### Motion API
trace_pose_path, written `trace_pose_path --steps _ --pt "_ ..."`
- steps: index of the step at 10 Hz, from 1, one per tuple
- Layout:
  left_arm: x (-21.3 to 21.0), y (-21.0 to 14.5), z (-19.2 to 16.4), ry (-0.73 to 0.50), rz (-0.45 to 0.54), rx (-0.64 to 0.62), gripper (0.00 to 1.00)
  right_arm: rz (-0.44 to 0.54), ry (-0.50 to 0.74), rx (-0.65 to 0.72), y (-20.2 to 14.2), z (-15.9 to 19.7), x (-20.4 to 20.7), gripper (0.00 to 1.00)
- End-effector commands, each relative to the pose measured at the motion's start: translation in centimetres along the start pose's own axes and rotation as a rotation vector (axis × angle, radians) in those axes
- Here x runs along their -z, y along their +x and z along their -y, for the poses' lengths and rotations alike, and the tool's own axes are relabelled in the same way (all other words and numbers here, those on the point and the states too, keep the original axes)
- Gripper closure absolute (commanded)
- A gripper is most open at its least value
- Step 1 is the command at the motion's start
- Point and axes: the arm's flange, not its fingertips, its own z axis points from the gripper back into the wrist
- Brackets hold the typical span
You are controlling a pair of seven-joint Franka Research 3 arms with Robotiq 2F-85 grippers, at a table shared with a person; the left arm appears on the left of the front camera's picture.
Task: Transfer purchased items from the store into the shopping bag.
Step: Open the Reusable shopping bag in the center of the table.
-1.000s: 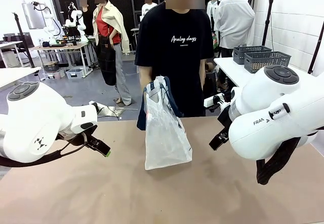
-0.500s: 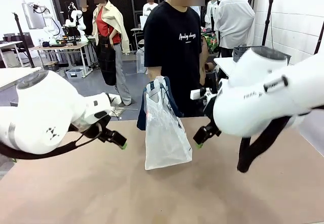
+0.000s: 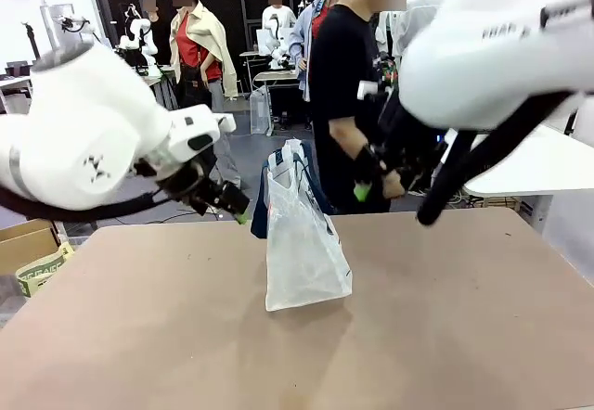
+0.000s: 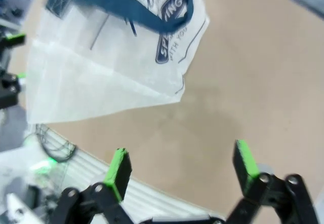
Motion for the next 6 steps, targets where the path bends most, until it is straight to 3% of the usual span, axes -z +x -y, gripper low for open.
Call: trace_pose_path --steps 1,3,4,6 --pt "-1.2 2.9 0.4 0.019 -0.018 -0.027 0.00 0.007 -0.028 0.044 2.8 -0.5 -2.6 0.00" --pt "-3.3 4.9 0.1 0.023 0.049 -0.043 0.00 -0.010 -0.050 0.051 5.3 -0.1 -4.4 0.00" --pt "-2.4 2.9 0.4 -0.003 0.010 -0.011 0.00 0.033 -0.010 0.039 2.8 -0.4 -4.2 0.00" --pt "-2.4 2.9 0.4 -0.003 0.010 -0.011 0.00 0.033 -0.010 0.039 2.8 -0.4 -4.2 0.00"
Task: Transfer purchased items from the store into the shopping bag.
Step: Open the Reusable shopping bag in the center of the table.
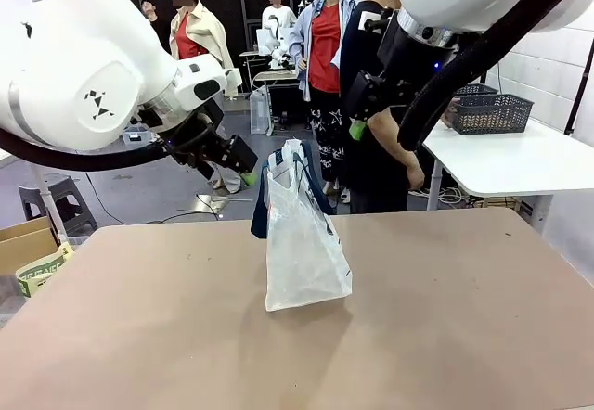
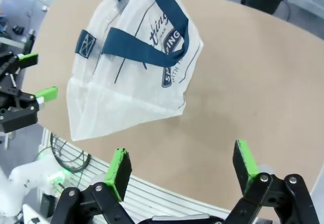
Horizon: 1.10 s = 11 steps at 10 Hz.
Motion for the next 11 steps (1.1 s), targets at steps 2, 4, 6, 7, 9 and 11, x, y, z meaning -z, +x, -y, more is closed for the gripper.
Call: trace_pose_path --steps 2,4,6,7,9,11 --pt "-0.5 1.1 -0.8 -0.026 0.055 -0.059 0.00 -0.045 0.122 0.101 1.5 -0.4 0.8 0.00" --pt "-1.9 2.5 -0.7 -0.032 0.114 -0.073 0.00 -0.124 0.117 0.164 5.0 -1.8 0.6 0.00" --pt "-2.6 4.4 -1.9 -0.057 0.162 -0.144 0.00 -0.187 0.129 0.202 10.2 -2.0 0.3 0.00" --pt "-2.2 5.1 -2.6 -0.086 0.144 -0.163 0.00 -0.214 0.109 0.218 12.7 -2.2 1.0 0.00" --pt "-1.2 6.1 -4.5 -0.135 0.139 -0.207 0.00 -0.286 0.087 0.242 16.6 -1.6 3.0 0.00" --pt "-0.4 6.6 -6.3 -0.181 0.105 -0.252 0.00 -0.368 0.096 0.230 17.8 -0.9 5.2 0.00"
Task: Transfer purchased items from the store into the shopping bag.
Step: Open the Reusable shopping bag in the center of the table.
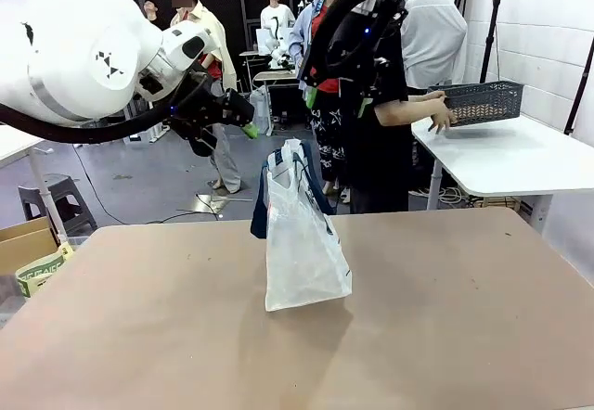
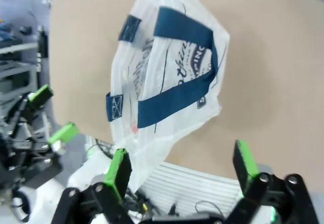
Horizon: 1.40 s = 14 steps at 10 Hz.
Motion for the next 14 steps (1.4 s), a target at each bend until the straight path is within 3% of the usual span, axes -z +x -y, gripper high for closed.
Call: trace_pose_path --steps 1,2,5,14 --pt "-0.6 -0.5 1.0 0.021 0.009 0.029 0.00 0.043 0.007 -0.003 -1.4 -0.2 -1.0 0.00" --pt "-0.6 -0.5 1.0 0.021 0.009 0.029 0.00 0.043 0.007 -0.003 -1.4 -0.2 -1.0 0.00" --pt "1.9 1.6 -1.5 -0.027 -0.040 -0.081 0.00 -0.104 -0.006 0.067 1.5 -0.9 2.8 0.00" --pt "4.7 2.2 -2.0 -0.093 -0.099 -0.081 0.00 -0.196 0.032 0.096 4.9 -0.6 8.9 0.00"
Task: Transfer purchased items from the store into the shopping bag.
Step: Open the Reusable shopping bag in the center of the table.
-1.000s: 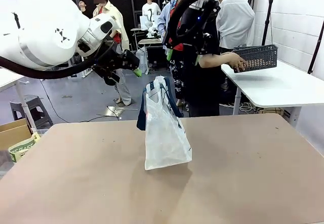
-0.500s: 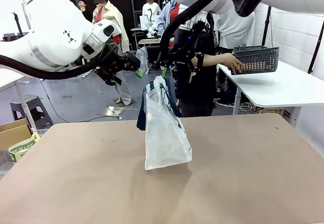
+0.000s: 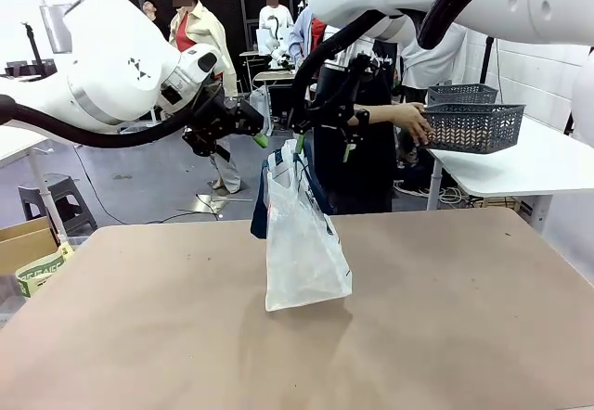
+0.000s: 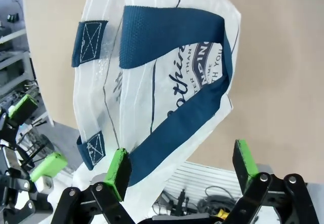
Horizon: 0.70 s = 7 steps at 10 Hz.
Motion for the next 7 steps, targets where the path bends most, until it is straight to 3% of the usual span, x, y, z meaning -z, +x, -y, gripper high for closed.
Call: trace_pose_path --steps 1,3,7 --pt "0.1 0.6 -0.5 -0.050 -0.024 0.021 0.00 -0.025 0.021 0.022 1.3 -1.1 -0.5 0.00" --pt "1.0 1.0 -0.6 -0.058 -0.049 0.023 0.00 -0.048 0.002 0.037 1.7 -0.7 0.2 0.00" --pt "2.2 1.1 -0.8 -0.070 -0.091 0.022 0.00 0.014 0.026 0.027 1.5 -0.9 -1.5 0.00"
